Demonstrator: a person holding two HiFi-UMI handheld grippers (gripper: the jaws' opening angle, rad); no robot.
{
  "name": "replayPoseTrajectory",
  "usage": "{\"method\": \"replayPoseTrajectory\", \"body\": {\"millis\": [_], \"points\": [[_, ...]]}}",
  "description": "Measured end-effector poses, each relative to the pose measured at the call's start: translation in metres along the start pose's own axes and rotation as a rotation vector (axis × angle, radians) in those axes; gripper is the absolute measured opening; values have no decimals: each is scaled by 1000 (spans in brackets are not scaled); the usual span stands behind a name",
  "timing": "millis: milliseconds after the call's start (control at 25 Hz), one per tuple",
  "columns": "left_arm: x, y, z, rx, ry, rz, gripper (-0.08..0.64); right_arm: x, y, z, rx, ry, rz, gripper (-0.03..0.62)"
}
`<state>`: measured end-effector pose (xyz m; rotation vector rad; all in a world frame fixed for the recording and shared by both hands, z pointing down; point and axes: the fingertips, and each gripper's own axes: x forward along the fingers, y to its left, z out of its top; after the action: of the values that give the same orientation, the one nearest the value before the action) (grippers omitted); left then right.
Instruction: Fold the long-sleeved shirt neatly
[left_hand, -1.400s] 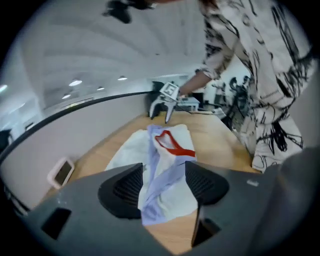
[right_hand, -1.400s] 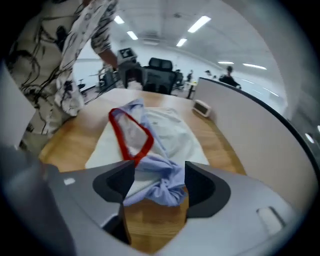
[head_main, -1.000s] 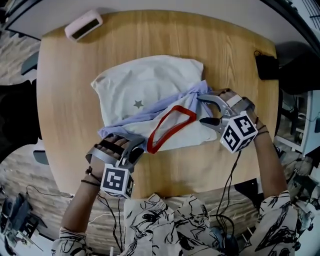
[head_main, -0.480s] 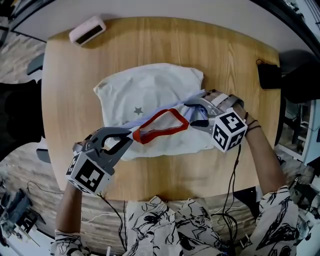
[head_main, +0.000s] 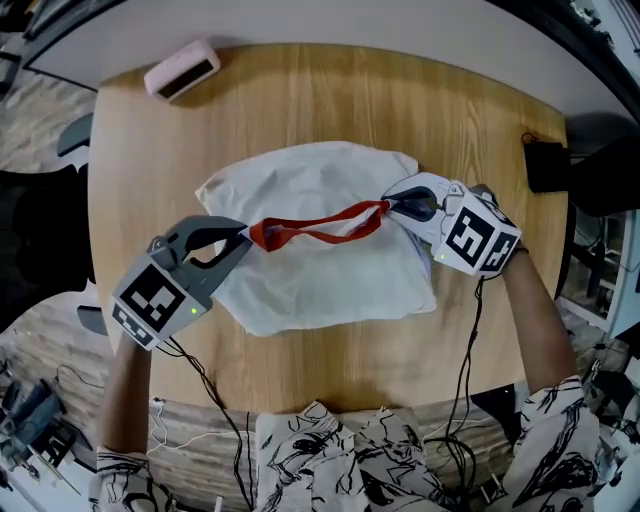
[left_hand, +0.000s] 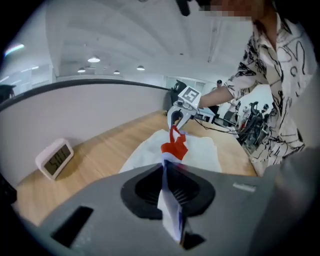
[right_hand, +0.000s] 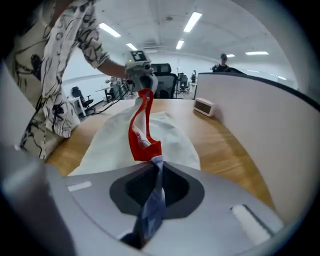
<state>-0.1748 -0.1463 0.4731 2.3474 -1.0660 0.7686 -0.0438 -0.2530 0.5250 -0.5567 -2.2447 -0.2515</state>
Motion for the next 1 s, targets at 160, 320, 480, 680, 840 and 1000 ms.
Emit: {"method": "replayPoseTrajectory", "body": {"millis": [160,320,480,680,840,1000], "points": [[5,40,-11,-137,3,-14,25,3,-29,2,209,-23,41,31],[12,76,-14,-265,-4,-28,26,5,-63,-1,348,-18,48,31],[24,91,-26,-363,12,-1,26,12,-80,-11,427,38,6,32],[42,101,-48,-454,77,78,29,27,-103,-18,517,91,-124,50],[40,118,-61,-500,59,182,141,33,-119,-26,502,100,-234,169],[14,136,-63,-517,-32,291,204,12,-130,-33,542,3,-286,256]]}}
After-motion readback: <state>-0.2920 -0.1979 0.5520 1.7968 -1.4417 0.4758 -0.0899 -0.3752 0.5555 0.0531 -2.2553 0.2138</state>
